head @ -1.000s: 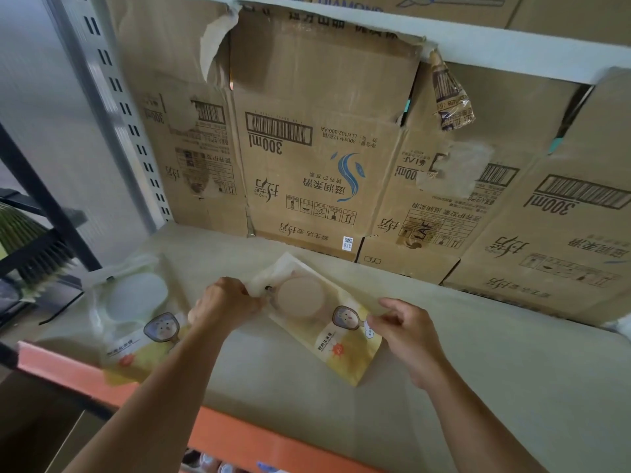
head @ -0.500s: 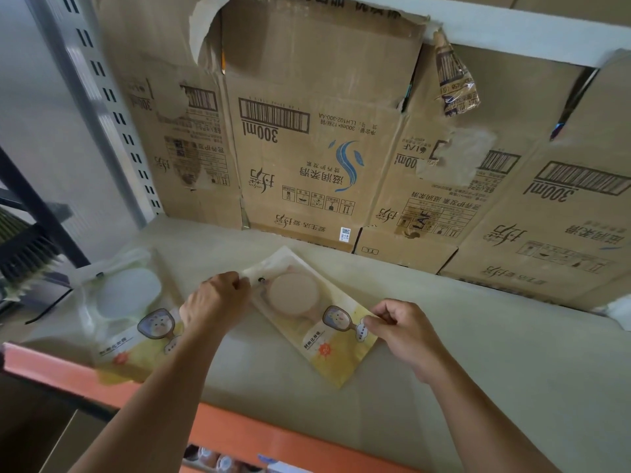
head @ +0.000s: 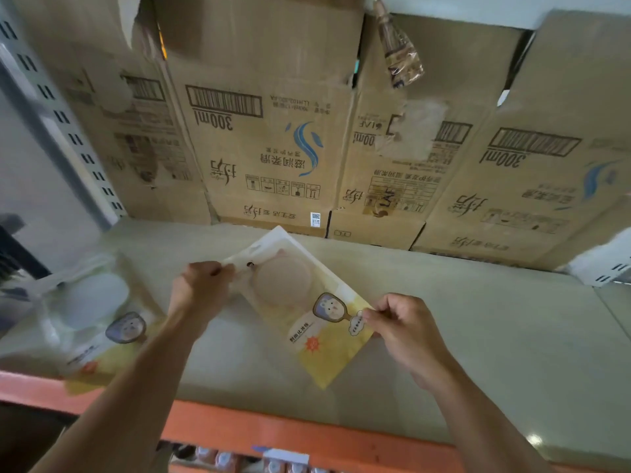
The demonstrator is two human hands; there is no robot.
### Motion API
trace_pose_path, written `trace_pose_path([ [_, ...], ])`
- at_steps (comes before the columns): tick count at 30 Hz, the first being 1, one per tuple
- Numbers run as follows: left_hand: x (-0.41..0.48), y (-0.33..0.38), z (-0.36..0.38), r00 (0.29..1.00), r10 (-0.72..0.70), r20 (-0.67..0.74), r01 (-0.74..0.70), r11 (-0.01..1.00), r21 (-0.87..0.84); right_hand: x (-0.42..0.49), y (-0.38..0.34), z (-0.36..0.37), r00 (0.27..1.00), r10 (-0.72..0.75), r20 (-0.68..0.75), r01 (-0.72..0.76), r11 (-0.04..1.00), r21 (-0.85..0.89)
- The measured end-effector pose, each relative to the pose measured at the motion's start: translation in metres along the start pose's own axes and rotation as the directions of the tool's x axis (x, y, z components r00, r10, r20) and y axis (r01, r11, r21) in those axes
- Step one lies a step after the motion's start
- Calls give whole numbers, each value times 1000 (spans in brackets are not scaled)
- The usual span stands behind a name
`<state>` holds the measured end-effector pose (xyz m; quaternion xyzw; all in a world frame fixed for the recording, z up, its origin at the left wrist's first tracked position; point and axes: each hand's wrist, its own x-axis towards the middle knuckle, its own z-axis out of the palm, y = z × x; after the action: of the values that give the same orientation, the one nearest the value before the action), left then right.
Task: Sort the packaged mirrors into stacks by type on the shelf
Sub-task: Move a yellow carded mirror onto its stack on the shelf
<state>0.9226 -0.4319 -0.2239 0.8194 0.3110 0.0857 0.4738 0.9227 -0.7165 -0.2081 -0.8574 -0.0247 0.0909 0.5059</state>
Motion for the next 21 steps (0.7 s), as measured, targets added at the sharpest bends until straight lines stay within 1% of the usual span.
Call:
trace_pose_path([
  [4,-17,25,25,997,54,50,-53,998,-23,-21,9,-29,997,9,-75,-8,1000,9],
  [8,-38,43,55,993,82,85,-78,995,-60,-47,23,-63,985,29,-171,-13,996,91],
  [10,-55,54,67,987,96,127,-88,994,-67,-61,32,-78,975,51,-216,-27,994,110],
  [15,-98,77,94,962,184,203,-184,983,-18,-100,56,-108,941,131,-312,-86,985,152],
  [21,-143,94,123,938,217,271,-218,976,-26,-143,86,-136,898,165,-408,-95,978,186],
])
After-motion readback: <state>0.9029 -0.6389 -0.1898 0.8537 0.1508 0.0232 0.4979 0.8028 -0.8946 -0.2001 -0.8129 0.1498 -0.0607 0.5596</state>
